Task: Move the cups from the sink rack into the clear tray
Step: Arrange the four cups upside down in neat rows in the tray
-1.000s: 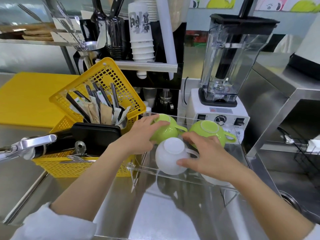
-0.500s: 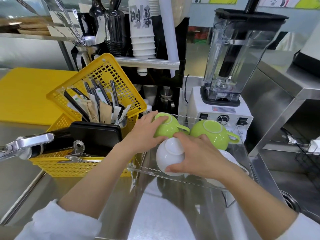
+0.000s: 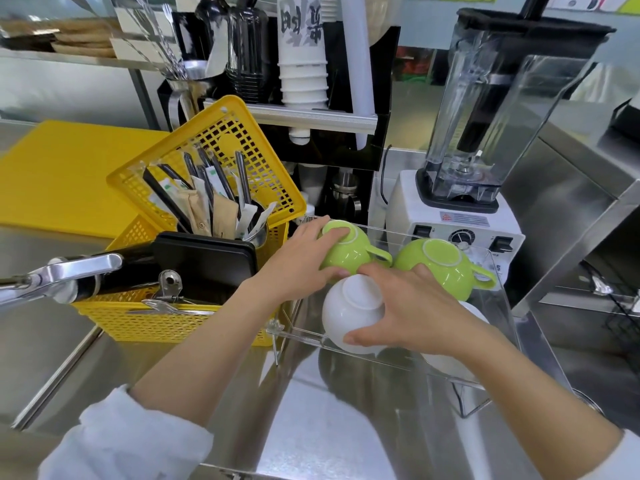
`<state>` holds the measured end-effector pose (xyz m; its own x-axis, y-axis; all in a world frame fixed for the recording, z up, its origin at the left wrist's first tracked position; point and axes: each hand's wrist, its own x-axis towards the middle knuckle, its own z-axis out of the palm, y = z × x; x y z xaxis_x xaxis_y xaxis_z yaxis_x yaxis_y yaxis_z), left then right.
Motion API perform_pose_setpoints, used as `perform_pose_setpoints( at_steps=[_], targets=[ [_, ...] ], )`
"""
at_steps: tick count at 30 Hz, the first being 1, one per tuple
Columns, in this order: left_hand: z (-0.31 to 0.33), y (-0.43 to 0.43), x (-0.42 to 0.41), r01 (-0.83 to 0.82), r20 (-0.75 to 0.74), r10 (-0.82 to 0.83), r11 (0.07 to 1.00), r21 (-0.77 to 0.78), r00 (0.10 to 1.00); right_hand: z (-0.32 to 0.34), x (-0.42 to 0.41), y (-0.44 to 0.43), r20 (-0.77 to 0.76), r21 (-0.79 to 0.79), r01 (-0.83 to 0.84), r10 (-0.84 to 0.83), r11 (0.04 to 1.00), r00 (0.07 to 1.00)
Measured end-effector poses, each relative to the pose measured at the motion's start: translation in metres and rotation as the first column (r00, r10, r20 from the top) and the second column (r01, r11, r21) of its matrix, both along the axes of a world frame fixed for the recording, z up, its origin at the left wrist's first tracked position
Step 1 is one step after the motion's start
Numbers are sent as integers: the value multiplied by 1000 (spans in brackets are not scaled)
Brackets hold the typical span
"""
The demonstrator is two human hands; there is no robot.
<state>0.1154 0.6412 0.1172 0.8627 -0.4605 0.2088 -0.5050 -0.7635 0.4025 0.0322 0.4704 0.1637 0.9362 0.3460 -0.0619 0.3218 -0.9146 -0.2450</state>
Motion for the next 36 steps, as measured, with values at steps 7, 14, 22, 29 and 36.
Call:
perform_pose_setpoints(
  at_steps=[7,14,22,29,36],
  targets=[
    [-3,-1,-2,-8,-87,4,999,-47,996,-4,-2,0,23,39,25,-26,999,999],
    [1,1,-7,-46,-22,44,994,-103,999,-14,0,5,24,134,21,-25,991,999],
    [7,6,-33,-124,34,165,845,-520,986,-25,3,7,-11,211,44,-43,976,999],
    [8,9,-44,-85,-97,36,819,-567,995,-27,5,20,16,251,2,-7,968,1000],
    [14,10,-47,-92,-50,77,848,-523,996,-12,-1,5,97,266,-26,0,964,995]
  ],
)
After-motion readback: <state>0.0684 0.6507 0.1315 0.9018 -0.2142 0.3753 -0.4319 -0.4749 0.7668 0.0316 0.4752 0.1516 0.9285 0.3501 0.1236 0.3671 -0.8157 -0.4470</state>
